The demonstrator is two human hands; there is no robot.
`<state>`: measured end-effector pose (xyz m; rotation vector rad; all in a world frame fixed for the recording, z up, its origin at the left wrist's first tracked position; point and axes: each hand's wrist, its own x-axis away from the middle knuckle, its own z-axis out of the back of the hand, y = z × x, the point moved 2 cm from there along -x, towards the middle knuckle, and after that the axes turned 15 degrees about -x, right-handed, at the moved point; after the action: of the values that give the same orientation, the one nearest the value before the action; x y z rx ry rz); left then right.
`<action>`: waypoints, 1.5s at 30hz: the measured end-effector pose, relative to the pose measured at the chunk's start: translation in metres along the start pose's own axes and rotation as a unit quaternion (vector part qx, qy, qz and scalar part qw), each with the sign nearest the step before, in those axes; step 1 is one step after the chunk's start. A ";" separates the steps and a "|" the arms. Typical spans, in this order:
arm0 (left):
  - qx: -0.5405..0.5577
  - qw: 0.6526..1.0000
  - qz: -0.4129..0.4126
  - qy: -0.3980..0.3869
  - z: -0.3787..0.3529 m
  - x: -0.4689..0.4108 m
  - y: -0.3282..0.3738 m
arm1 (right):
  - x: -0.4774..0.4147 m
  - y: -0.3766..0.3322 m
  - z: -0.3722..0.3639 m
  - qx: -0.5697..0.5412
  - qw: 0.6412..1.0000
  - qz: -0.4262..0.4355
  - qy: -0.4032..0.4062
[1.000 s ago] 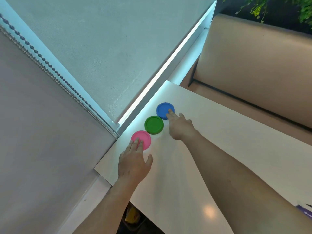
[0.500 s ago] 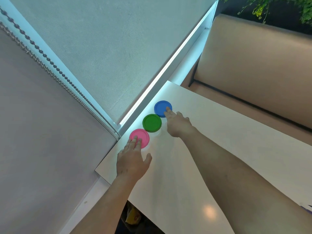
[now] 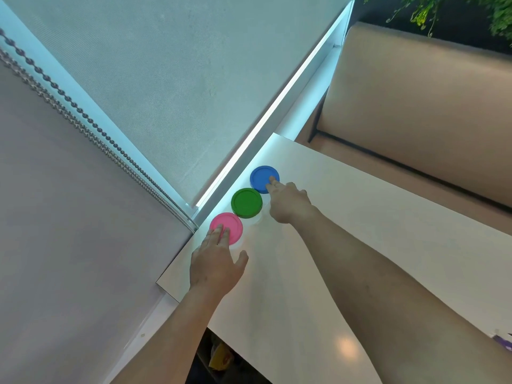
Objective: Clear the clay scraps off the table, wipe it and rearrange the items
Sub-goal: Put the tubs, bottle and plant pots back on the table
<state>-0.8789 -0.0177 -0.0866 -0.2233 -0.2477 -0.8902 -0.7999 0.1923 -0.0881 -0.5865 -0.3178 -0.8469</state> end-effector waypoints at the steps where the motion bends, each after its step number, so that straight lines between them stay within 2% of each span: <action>1: 0.001 1.000 0.001 -0.002 0.002 -0.001 0.000 | 0.000 0.000 0.000 -0.002 1.000 0.000 0.002; 7: -0.017 1.000 0.002 -0.007 0.012 -0.007 0.001 | -0.002 0.000 -0.002 -0.034 0.999 0.015 0.015; 12: -0.045 0.999 -0.001 0.025 0.022 -0.005 0.000 | 0.009 0.006 -0.002 -0.087 0.993 0.030 0.072; 19: 0.037 0.995 -0.034 0.090 0.045 0.007 0.037 | 0.056 0.053 0.009 -0.135 0.983 -0.032 0.121; 25: 0.058 0.988 -0.105 0.092 0.060 0.024 0.109 | 0.125 0.120 0.010 -0.174 0.969 -0.098 0.143; 30: 0.010 0.982 -0.174 0.068 0.064 0.056 0.186 | 0.203 0.186 0.009 -0.194 0.956 -0.140 0.173; 38: -0.015 0.964 -0.254 0.079 0.047 0.153 0.334 | 0.354 0.327 -0.020 -0.196 0.938 -0.177 0.225; 45: -0.007 0.964 -0.263 0.045 0.010 0.269 0.438 | 0.483 0.438 -0.054 -0.221 0.930 -0.187 0.227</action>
<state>-0.3731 0.0542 -0.0341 -0.1300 -0.2181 -1.4263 -0.1541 0.0936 -0.0530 -0.7358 0.2037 -1.4121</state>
